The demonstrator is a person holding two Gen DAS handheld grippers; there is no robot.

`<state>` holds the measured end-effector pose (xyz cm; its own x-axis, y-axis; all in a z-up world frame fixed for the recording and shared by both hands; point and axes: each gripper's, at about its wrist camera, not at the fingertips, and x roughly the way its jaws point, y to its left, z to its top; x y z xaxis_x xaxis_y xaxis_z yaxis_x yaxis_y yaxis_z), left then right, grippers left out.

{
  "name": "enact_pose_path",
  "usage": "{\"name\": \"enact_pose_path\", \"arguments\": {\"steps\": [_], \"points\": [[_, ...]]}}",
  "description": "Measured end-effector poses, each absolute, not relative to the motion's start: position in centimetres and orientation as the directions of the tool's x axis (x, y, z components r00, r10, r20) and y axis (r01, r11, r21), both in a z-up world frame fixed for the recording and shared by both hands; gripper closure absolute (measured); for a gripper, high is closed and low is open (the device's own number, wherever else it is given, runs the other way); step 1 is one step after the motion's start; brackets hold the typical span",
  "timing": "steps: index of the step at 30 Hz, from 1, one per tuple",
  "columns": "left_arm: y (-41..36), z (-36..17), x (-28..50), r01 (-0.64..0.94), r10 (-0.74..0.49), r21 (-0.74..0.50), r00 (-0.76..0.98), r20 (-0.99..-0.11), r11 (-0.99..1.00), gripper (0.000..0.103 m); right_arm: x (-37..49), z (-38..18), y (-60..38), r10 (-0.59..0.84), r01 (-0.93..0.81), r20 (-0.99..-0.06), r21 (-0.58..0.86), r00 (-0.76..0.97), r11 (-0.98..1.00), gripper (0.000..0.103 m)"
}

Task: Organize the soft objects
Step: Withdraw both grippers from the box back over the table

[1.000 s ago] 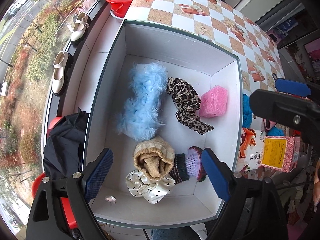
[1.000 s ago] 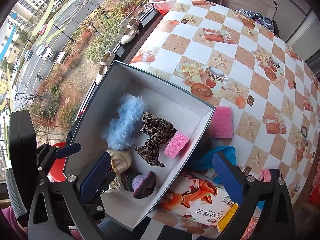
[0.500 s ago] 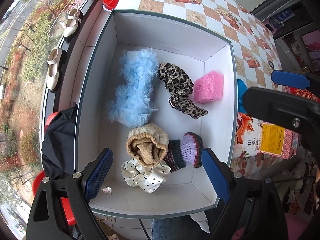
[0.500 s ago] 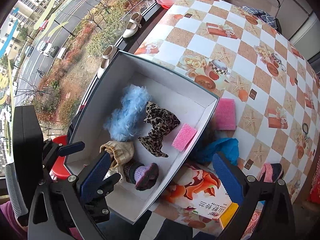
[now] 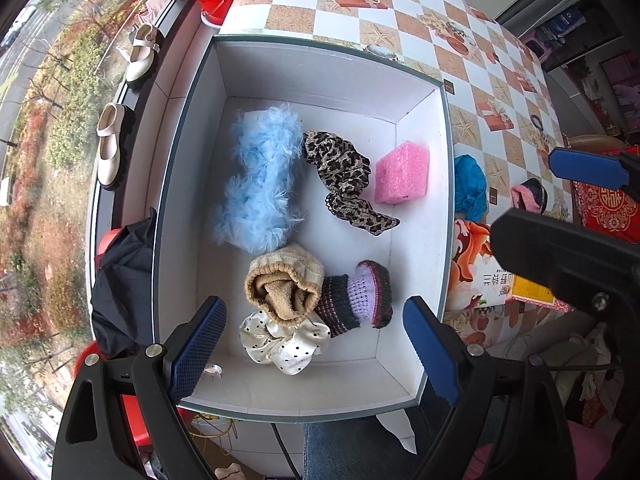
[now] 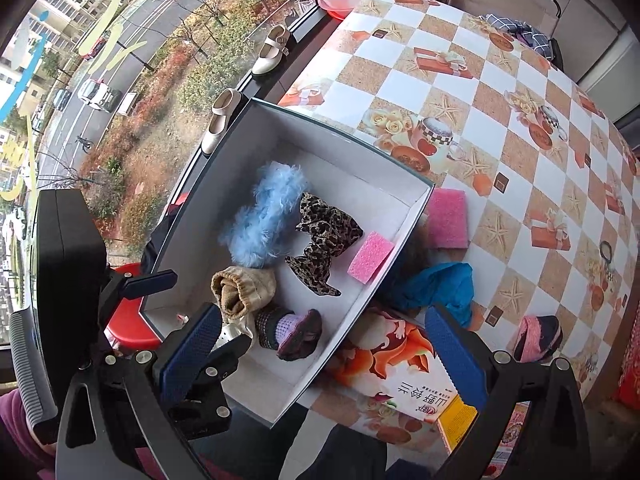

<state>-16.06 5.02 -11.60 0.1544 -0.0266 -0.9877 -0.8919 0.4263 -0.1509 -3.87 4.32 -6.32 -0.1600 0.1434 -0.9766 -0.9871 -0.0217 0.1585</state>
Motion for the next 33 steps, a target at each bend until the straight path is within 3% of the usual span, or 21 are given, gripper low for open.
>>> {"name": "enact_pose_path", "arguments": {"steps": [33], "points": [[4.7,-9.1,-9.9,-0.858,-0.02,-0.088,0.09,-0.996,0.505,0.011,4.1,-3.3,1.2,0.221,-0.951,-0.941,0.286,-0.256,0.117,0.001]]}}
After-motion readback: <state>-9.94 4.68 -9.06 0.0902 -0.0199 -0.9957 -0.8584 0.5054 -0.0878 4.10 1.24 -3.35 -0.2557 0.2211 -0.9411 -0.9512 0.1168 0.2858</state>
